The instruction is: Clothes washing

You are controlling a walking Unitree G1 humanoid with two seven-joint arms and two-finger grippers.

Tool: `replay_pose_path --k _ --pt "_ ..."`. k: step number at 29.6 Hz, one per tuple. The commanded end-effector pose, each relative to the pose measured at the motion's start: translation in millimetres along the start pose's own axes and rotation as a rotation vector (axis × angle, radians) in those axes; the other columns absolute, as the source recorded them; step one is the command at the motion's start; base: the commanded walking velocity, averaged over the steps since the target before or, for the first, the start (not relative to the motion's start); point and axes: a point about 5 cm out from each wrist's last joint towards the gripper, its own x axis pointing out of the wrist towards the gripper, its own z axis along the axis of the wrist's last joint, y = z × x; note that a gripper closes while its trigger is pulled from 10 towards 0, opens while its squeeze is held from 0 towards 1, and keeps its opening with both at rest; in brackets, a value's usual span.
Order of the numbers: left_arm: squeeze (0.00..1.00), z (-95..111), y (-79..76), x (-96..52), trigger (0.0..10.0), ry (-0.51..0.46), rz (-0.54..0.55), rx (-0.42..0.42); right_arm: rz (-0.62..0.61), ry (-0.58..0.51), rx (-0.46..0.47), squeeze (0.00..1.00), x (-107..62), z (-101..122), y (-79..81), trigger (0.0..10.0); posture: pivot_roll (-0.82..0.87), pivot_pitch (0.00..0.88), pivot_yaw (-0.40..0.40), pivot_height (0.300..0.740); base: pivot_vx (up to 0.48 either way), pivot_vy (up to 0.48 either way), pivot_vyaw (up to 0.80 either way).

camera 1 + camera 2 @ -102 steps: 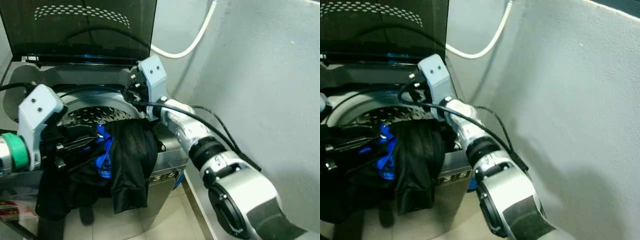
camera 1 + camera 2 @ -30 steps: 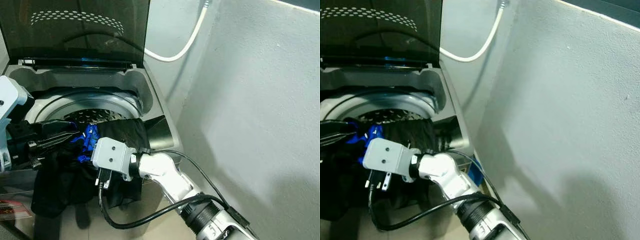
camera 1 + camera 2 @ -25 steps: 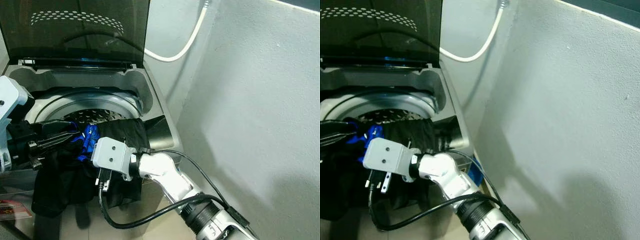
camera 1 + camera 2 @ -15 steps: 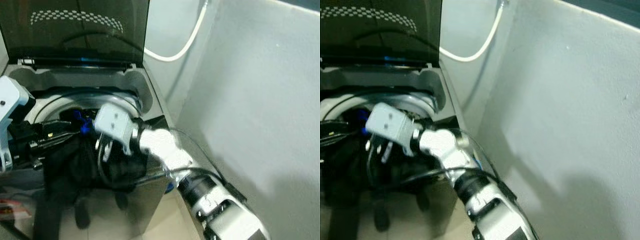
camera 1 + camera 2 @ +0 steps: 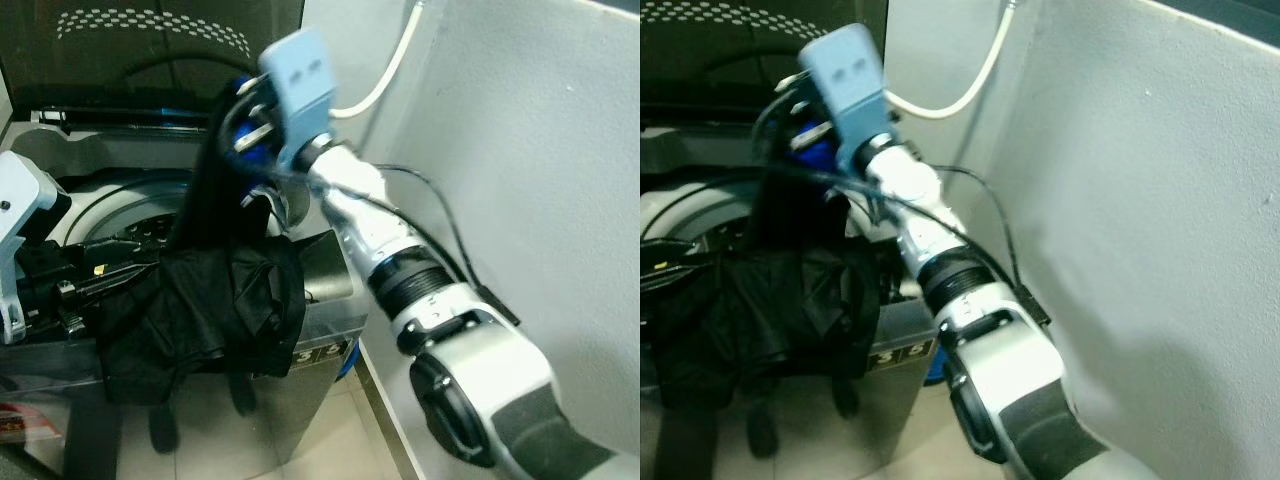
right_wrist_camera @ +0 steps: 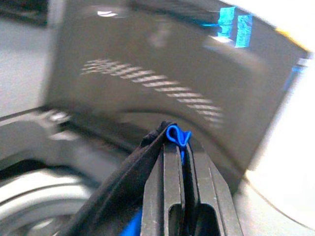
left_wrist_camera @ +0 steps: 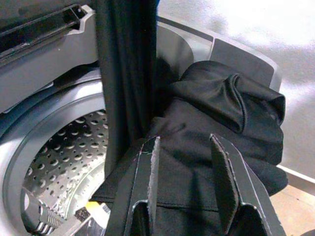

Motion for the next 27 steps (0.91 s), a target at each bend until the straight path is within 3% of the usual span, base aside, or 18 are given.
replay_pose_path --k 1,2,3,4,6,7,8,9,14,15,18,21,26,27 --pt "0.0 1 -5.8 1.6 10.0 -0.006 -0.029 0.014 -0.047 0.001 0.025 0.0 -0.1 0 -7.2 0.0 0.07 0.072 -0.142 0.74 0.0 0.0 0.0" --pt "0.0 1 -5.7 1.9 10.0 -0.007 -0.03 0.013 0.028 0.076 0.006 0.0 -2.6 -13 -1.5 0.0 0.06 0.073 -0.138 0.74 0.0 0.0 0.0" --pt "0.0 1 -5.7 1.9 10.0 -0.007 -0.03 0.013 0.028 0.076 0.006 0.0 -2.6 -13 -1.5 0.0 0.06 0.073 -0.138 0.74 0.0 0.0 0.0" --pt "0.0 1 -5.7 2.4 10.0 -0.007 -0.032 0.013 0.15 0.149 -0.048 0.0 -9.0 -29 9.0 10.0 0.06 0.074 -0.138 0.74 0.0 0.0 0.0" --pt "0.0 1 -5.7 2.4 10.0 -0.007 -0.032 0.013 0.15 0.149 -0.048 0.0 -9.0 -29 9.0 10.0 0.06 0.074 -0.138 0.74 0.0 0.0 0.0" --pt "0.0 1 -5.5 2.8 10.0 -0.006 -0.033 0.012 0.241 0.21 -0.092 0.0 -16.2 -44 18.1 10.0 0.06 0.078 -0.136 0.74 0.0 0.0 0.0" --pt "0.0 1 -5.5 2.8 10.0 -0.006 -0.033 0.012 0.241 0.21 -0.092 0.0 -16.2 -44 18.1 10.0 0.06 0.078 -0.136 0.74 0.0 0.0 0.0" --pt "0.0 1 -5.4 3.2 10.0 -0.006 -0.035 0.012 0.293 0.251 -0.102 1.0 -22.6 -55 24.4 10.0 0.06 0.082 -0.134 0.74 0.0 0.0 0.0" --pt "0.0 1 -5.1 3.3 10.0 -0.005 -0.04 0.011 0.331 0.286 -0.098 1.0 -29.5 -67 31.6 10.0 0.07 0.086 -0.126 0.74 0.0 0.0 0.0" --pt "0.0 2 -5.0 3.5 10.0 -0.004 -0.043 0.012 0.363 0.308 -0.121 0.0 -32.0 -71 34.8 10.0 0.07 0.086 -0.124 0.74 0.0 0.0 0.0" --pt "0.0 2 -4.8 3.7 10.0 -0.004 -0.045 0.013 0.398 0.332 -0.156 0.0 -34.2 -75 37.6 10.0 0.07 0.086 -0.124 0.74 0.0 0.0 0.0" --pt "0.0 3 -4.4 4.4 10.0 -0.006 -0.048 0.016 0.336 0.337 -0.11 0.0 -32.1 -74 30.0 10.0 0.07 0.084 -0.122 0.74 0.0 0.0 0.0" --pt "0.0 4 -3.9 4.5 10.0 -0.012 -0.044 0.018 0.332 0.318 -0.063 0.0 -33.1 -71 21.6 10.0 0.07 0.082 -0.121 0.74 0.0 0.0 0.0" --pt "0.0 6 -3.1 4.4 10.0 -0.023 -0.037 0.021 0.397 0.306 -0.033 1.0 -38.1 -73 21.0 10.0 0.07 0.082 -0.121 0.74 0.0 0.0 0.0"
